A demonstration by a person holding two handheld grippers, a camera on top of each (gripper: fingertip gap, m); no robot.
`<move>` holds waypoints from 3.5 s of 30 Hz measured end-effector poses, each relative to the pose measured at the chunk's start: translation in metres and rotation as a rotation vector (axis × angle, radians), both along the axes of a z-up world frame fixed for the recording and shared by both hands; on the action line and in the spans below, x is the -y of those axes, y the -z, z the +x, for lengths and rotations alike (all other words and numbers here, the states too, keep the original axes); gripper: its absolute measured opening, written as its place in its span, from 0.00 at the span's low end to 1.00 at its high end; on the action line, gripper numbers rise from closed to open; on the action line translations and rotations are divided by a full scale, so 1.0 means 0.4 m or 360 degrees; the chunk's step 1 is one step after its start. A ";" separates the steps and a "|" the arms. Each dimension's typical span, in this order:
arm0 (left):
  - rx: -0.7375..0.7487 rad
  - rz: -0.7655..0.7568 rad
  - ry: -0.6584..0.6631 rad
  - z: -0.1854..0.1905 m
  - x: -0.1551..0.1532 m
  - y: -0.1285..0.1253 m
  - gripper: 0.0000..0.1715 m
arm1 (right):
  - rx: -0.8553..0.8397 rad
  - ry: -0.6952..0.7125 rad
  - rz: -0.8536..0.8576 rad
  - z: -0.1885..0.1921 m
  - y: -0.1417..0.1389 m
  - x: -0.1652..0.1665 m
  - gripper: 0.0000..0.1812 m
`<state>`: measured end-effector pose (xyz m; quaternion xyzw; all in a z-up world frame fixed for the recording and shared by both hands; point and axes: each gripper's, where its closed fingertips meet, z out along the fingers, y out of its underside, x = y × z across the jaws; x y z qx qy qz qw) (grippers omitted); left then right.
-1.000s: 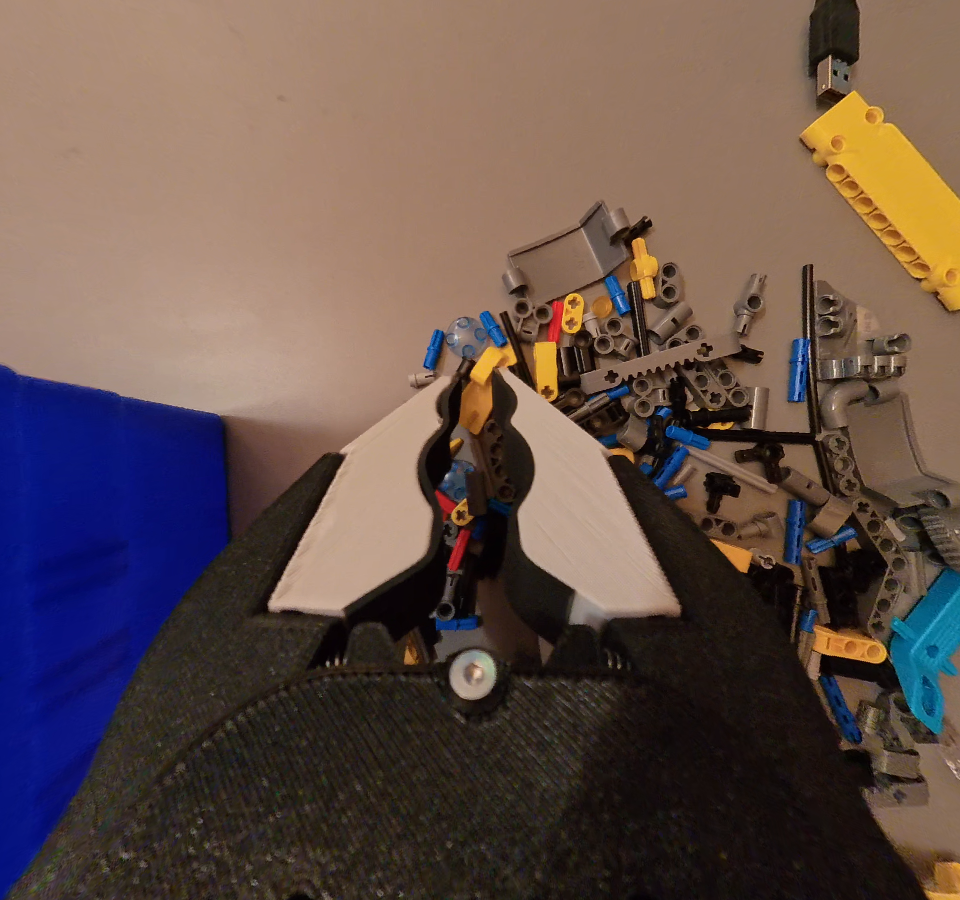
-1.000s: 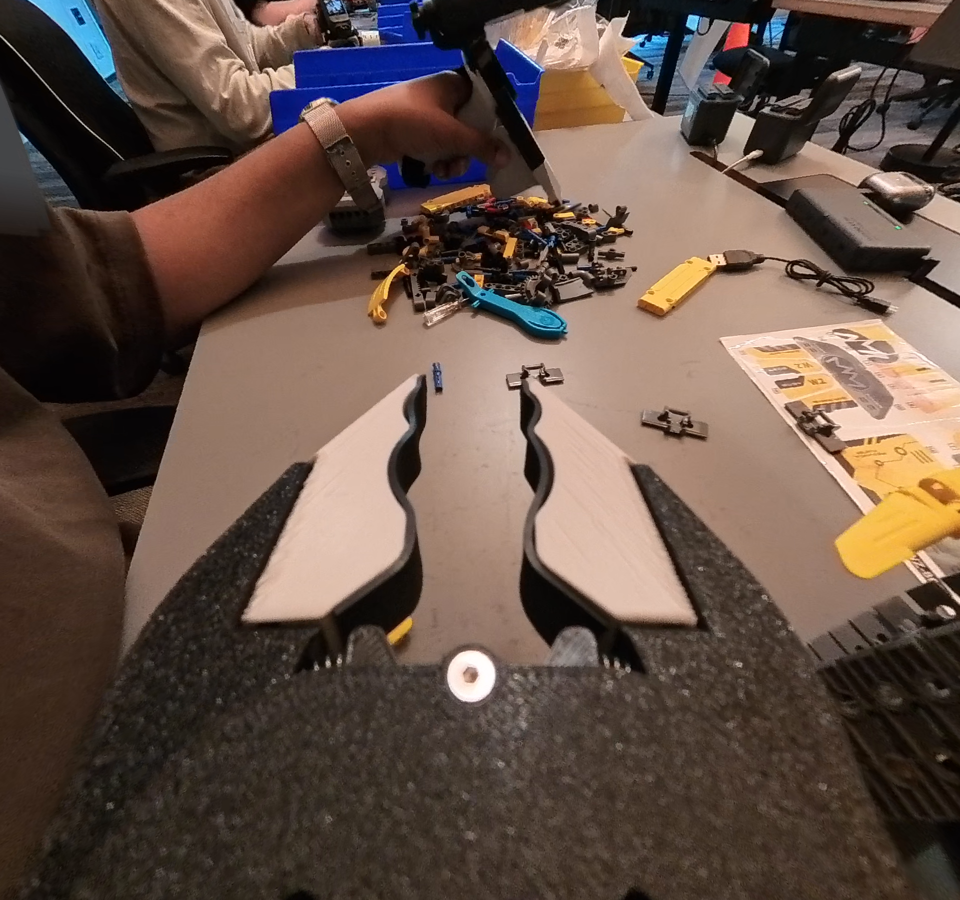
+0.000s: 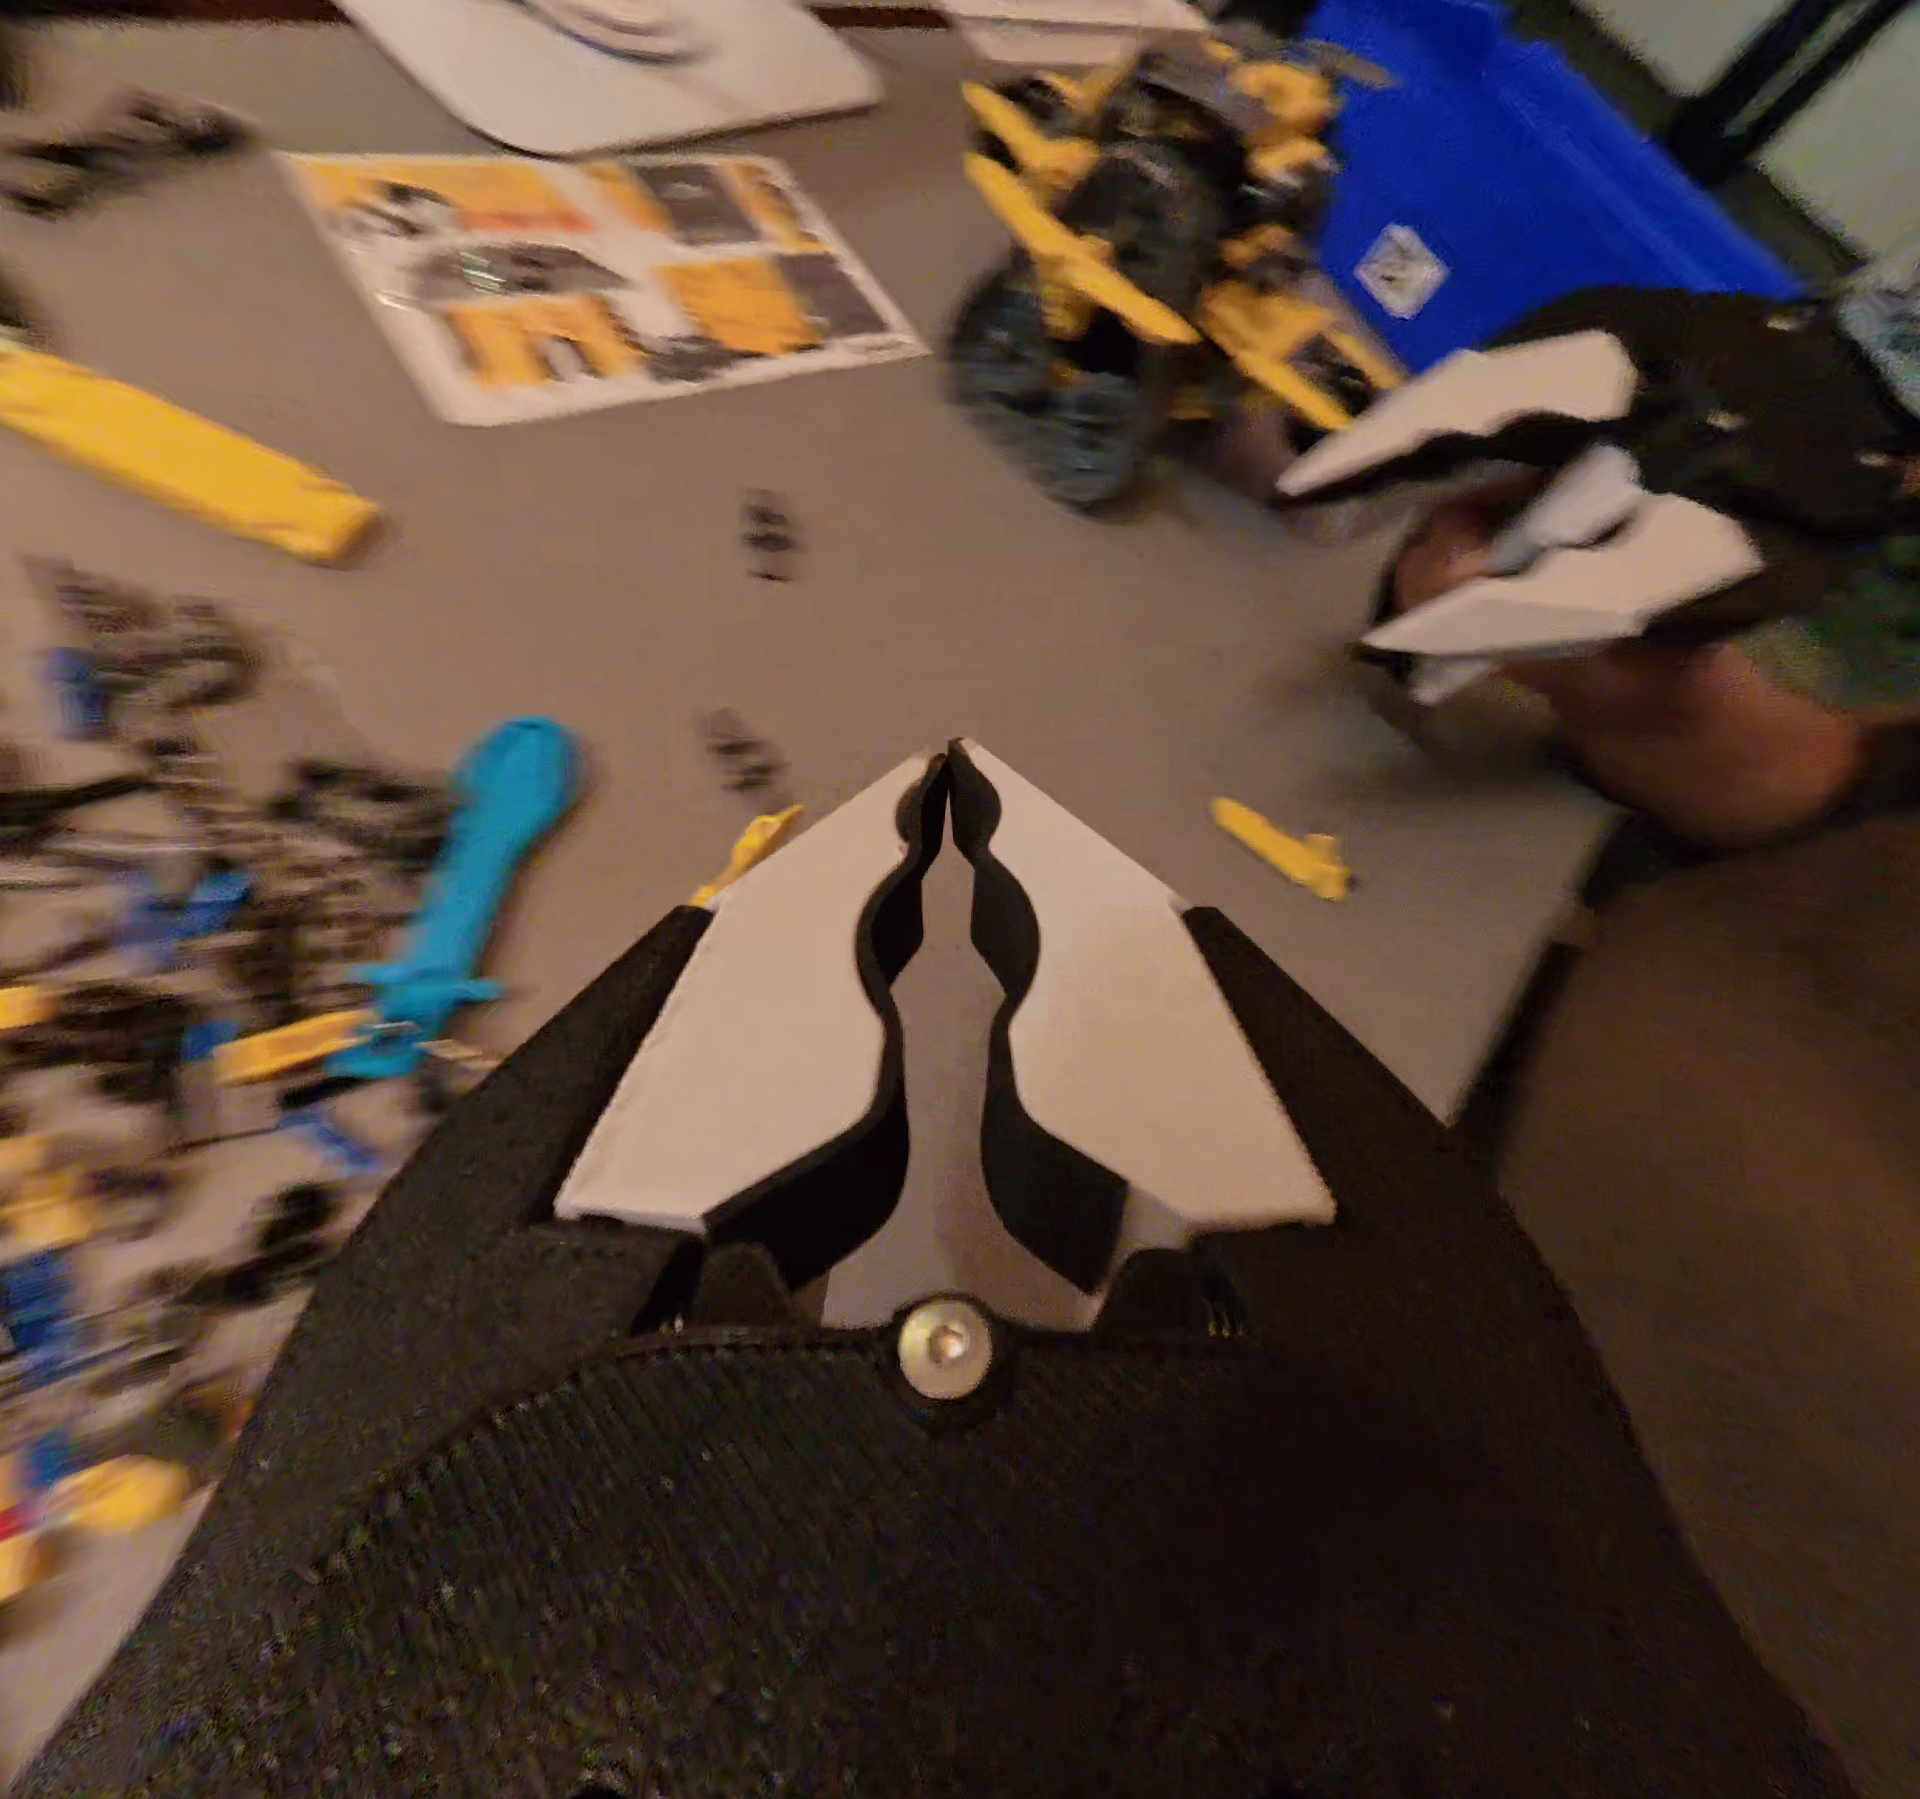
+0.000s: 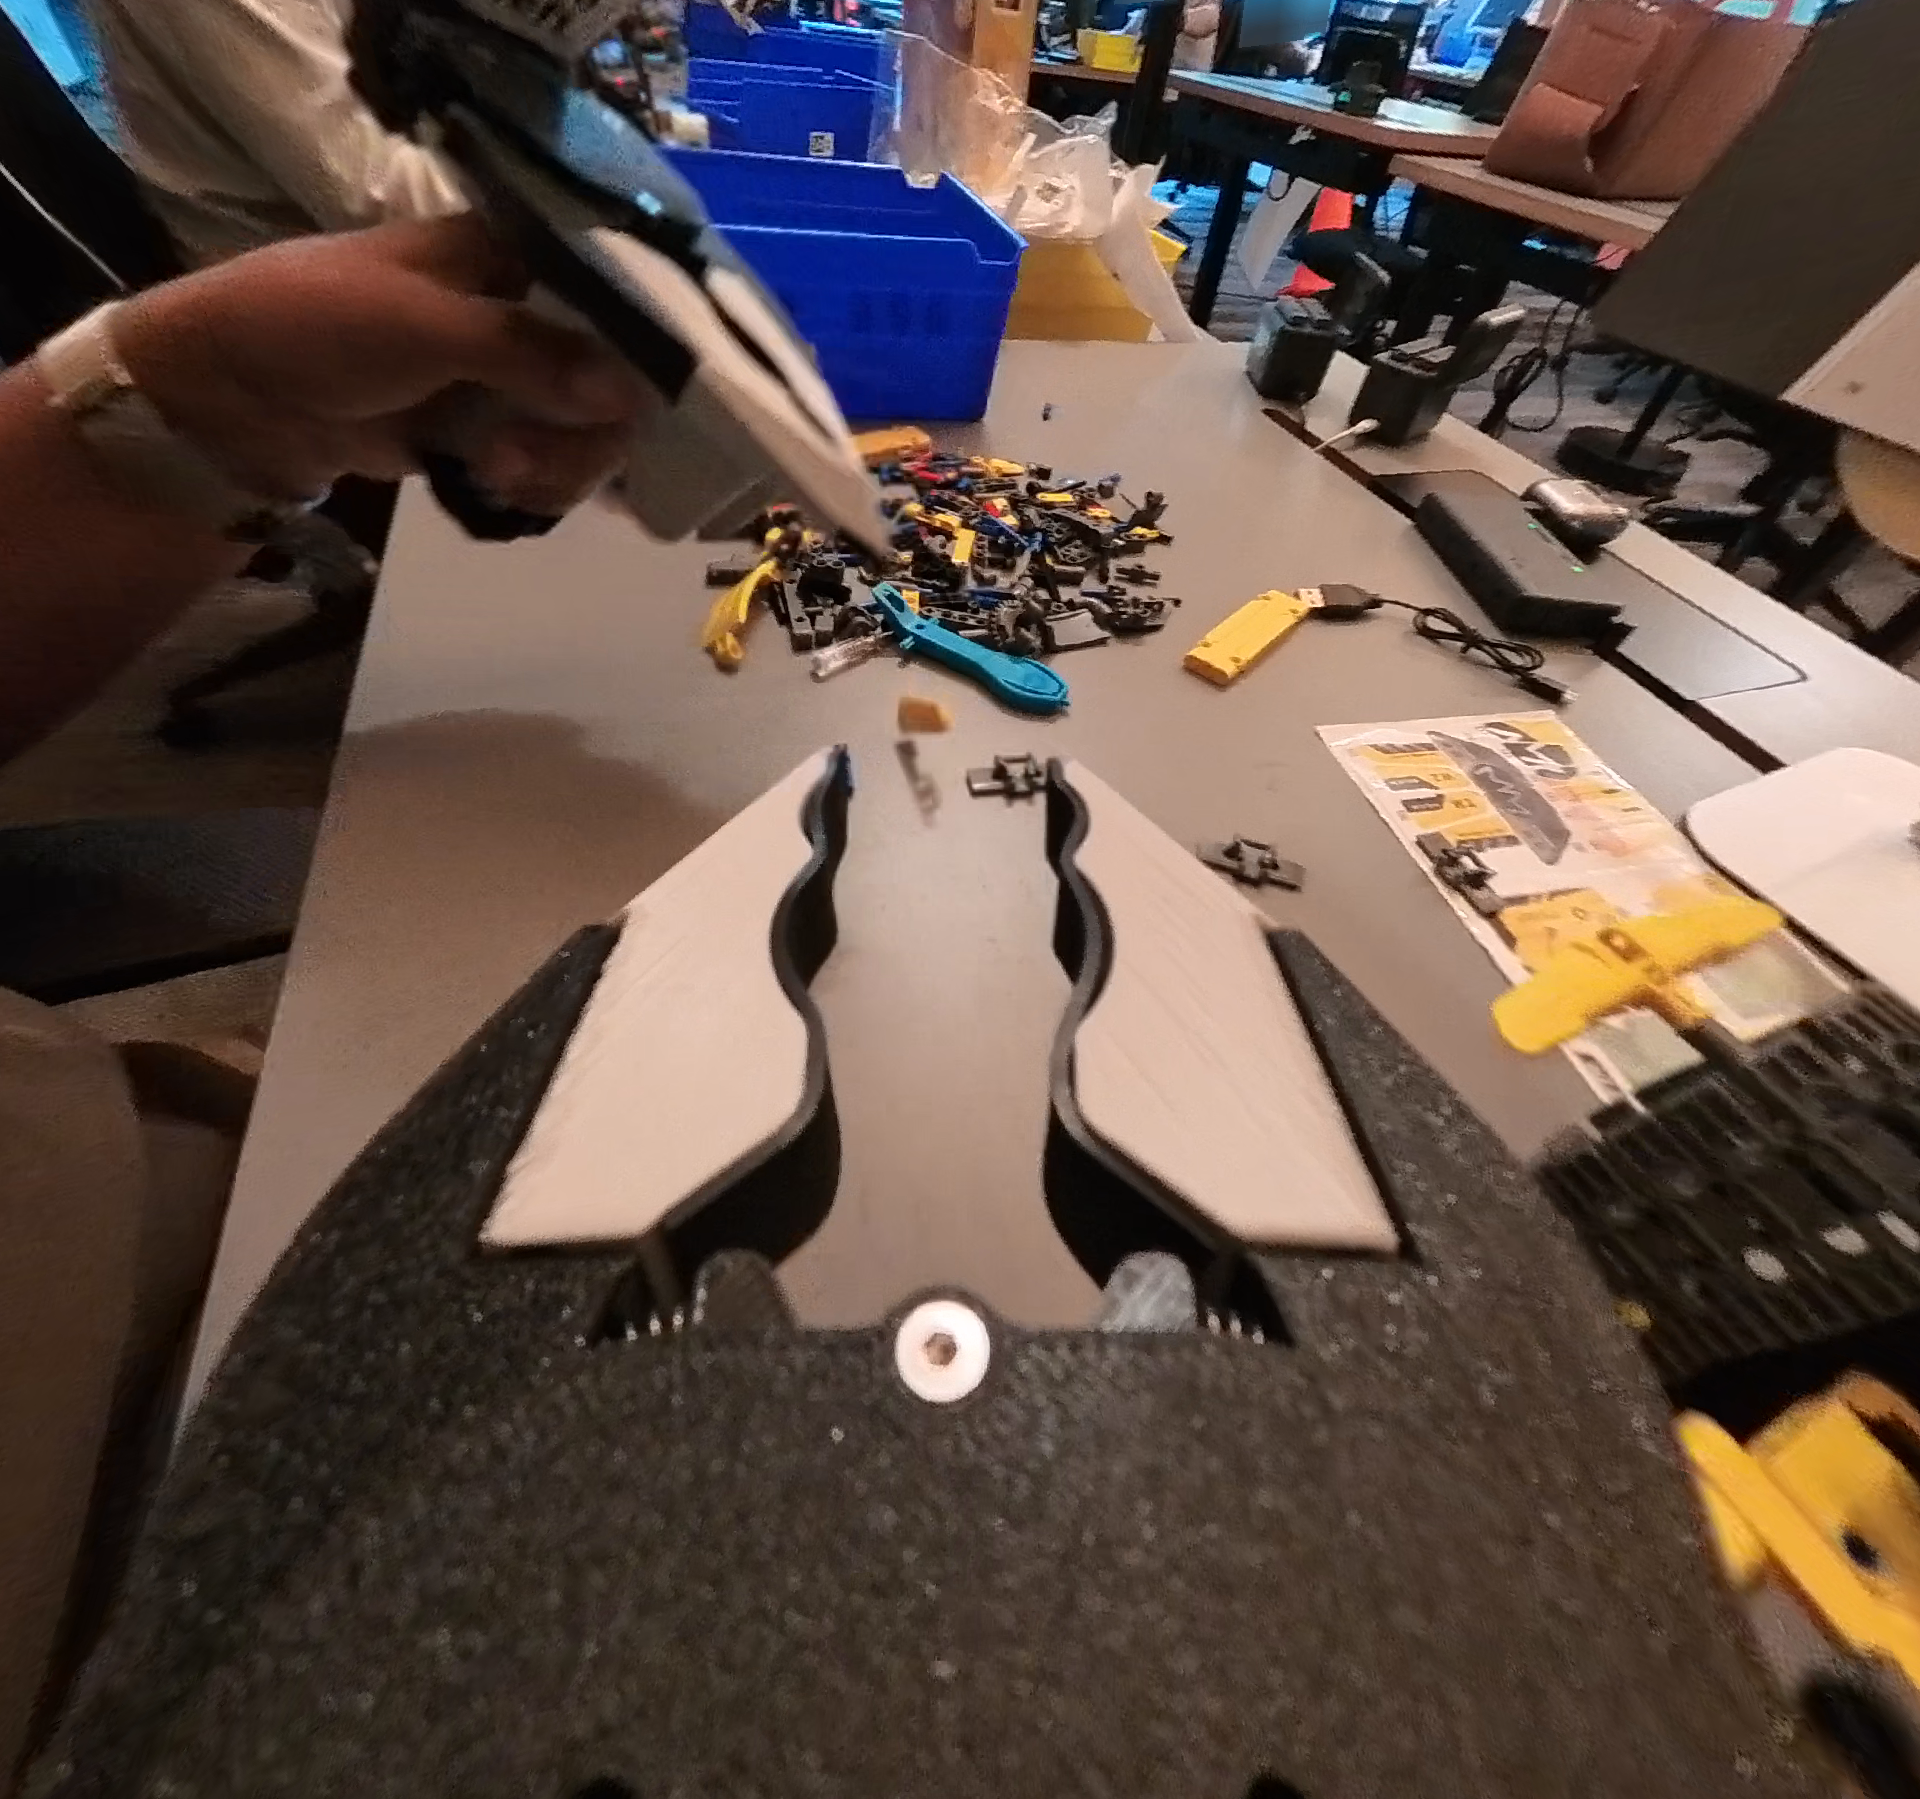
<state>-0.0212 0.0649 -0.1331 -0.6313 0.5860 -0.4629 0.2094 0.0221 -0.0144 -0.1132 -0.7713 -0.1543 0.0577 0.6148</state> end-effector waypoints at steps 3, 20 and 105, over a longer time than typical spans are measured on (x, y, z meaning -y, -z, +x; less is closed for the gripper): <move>-0.0080 0.0028 0.0056 -0.013 0.094 0.044 0.00 | 0.0046 0.0090 0.0049 0.012 -0.008 0.052 0.21; -0.0386 0.0620 0.0024 -0.002 0.094 0.192 0.32 | -0.0087 0.0381 0.0242 0.103 0.019 0.236 0.22; -0.0132 0.0577 0.0720 -0.025 0.523 0.224 0.22 | -0.0196 0.0438 0.0236 0.134 0.019 0.235 0.22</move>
